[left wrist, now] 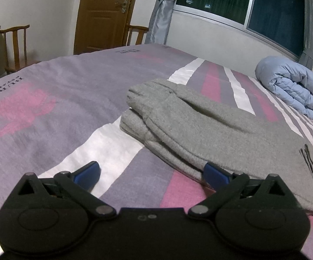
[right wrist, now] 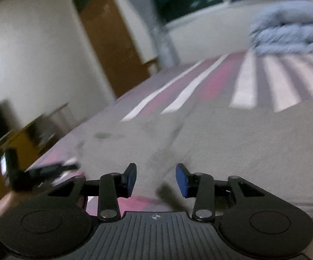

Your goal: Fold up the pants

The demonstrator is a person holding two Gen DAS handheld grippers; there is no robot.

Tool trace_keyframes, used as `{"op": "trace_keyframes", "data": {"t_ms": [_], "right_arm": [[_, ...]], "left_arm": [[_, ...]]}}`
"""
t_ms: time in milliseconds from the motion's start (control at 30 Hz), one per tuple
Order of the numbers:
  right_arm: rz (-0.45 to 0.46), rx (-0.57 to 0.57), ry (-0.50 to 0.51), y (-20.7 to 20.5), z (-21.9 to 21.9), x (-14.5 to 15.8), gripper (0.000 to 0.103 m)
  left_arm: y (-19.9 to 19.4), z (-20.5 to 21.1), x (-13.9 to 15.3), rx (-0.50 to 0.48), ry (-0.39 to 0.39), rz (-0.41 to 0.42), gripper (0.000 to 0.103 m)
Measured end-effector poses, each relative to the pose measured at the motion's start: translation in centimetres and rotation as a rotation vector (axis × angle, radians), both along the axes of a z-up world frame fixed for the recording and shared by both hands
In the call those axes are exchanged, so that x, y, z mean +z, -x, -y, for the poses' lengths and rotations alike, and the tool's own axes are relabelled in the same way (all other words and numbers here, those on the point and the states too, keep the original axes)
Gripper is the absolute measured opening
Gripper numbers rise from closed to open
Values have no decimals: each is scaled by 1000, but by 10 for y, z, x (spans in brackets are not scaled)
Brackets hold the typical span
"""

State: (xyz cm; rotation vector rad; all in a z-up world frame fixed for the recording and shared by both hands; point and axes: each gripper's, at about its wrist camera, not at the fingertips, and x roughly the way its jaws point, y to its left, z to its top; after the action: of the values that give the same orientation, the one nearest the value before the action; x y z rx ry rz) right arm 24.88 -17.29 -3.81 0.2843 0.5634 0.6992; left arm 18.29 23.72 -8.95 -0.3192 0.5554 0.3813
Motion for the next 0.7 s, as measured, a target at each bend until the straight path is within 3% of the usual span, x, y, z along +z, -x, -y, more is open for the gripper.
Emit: {"op": "trace_keyframes", "data": {"t_ms": [100, 167, 267, 300, 400, 433, 500, 567, 600, 700], "right_arm": [[-57, -219, 120, -22, 9, -7, 41], [-178, -192, 176, -41, -1, -25, 41], [-145, -3, 108, -35, -20, -21, 41], [-123, 14, 117, -32, -25, -19, 41], [-25, -83, 151, -27, -29, -12, 41], [-43, -127, 179, -32, -30, -15, 41], [-117, -84, 188, -39, -48, -28, 41], [-66, -53, 234, -40, -55, -25, 41], [-85, -55, 183, -46, -44, -22, 41], [-64, -194, 165, -62, -11, -13, 41]], "left_arm": [[-1, 0, 0, -1, -3, -5, 97], [-1, 1, 1, 2, -7, -6, 97], [1, 4, 4, -7, -10, 8, 97], [1, 5, 5, -13, -14, 8, 97], [-1, 8, 5, -20, -22, 4, 97], [-2, 8, 5, -23, -22, 1, 97], [-3, 9, 5, -29, -20, -3, 97], [-4, 10, 5, -44, 3, -12, 97], [-4, 11, 5, -53, 7, -13, 97], [-3, 16, 6, -72, 3, -16, 97]]}}
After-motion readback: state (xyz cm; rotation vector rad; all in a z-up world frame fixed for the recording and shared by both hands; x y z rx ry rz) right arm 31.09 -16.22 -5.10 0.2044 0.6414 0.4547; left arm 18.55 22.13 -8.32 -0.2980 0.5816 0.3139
